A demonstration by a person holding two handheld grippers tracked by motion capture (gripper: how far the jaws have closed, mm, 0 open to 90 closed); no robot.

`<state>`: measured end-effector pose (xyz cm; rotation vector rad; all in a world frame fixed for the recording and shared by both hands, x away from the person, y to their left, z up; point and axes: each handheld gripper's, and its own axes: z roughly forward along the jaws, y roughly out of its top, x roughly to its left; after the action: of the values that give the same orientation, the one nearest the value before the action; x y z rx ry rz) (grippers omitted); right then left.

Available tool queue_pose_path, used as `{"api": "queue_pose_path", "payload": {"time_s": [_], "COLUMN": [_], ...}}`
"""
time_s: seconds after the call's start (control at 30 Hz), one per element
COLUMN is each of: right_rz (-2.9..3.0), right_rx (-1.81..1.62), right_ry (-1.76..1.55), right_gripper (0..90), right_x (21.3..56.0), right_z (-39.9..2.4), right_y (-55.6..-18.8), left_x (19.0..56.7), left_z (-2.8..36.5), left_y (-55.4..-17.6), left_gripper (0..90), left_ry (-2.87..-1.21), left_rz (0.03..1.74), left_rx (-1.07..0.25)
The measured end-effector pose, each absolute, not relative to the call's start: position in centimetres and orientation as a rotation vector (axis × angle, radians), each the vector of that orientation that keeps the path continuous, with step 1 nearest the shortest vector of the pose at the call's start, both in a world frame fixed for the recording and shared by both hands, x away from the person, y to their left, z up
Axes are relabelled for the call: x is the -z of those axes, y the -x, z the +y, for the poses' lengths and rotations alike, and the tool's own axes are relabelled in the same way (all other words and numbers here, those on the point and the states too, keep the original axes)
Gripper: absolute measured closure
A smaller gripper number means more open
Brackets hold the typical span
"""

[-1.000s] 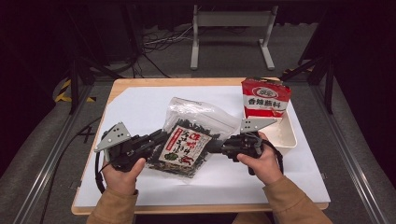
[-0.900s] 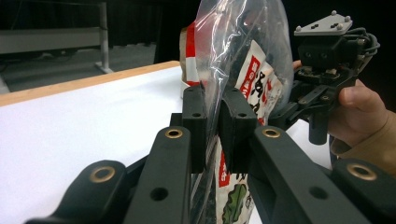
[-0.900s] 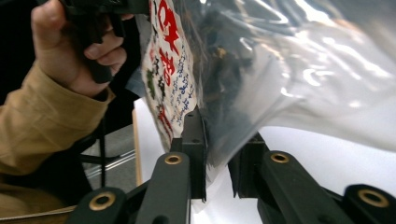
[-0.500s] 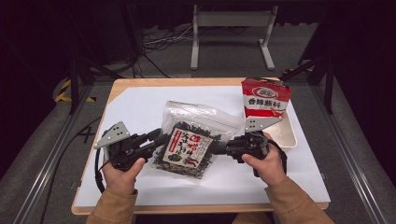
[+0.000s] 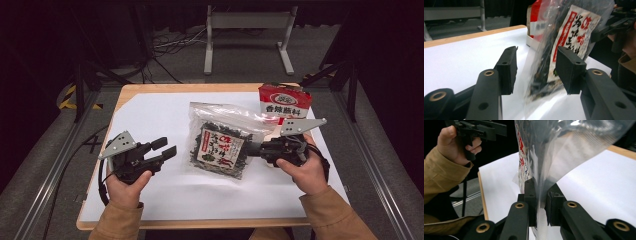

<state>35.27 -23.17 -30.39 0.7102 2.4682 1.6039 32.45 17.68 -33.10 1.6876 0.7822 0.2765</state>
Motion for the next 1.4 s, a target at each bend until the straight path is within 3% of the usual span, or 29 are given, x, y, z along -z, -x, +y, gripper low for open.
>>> {"api": "queue_pose_path", "payload": {"time_s": [0.57, 1.4], "right_rz": [2.378, 2.323], "right_rx": [-1.455, -1.361], "right_ry": [-0.802, -0.912], "right_gripper": [80.7, 80.6], "right_x": [26.7, 23.2], "right_z": [-27.8, -31.2], "right_y": [-34.8, -34.2], "left_x": [34.5, 35.6], "left_z": [18.6, 20.0], "left_y": [-33.2, -34.1], "left_gripper": [45.1, 40.2], "left_ry": [-1.771, -1.827], "left_rz": [0.836, 0.902], "left_rx": [-0.342, -0.352]}}
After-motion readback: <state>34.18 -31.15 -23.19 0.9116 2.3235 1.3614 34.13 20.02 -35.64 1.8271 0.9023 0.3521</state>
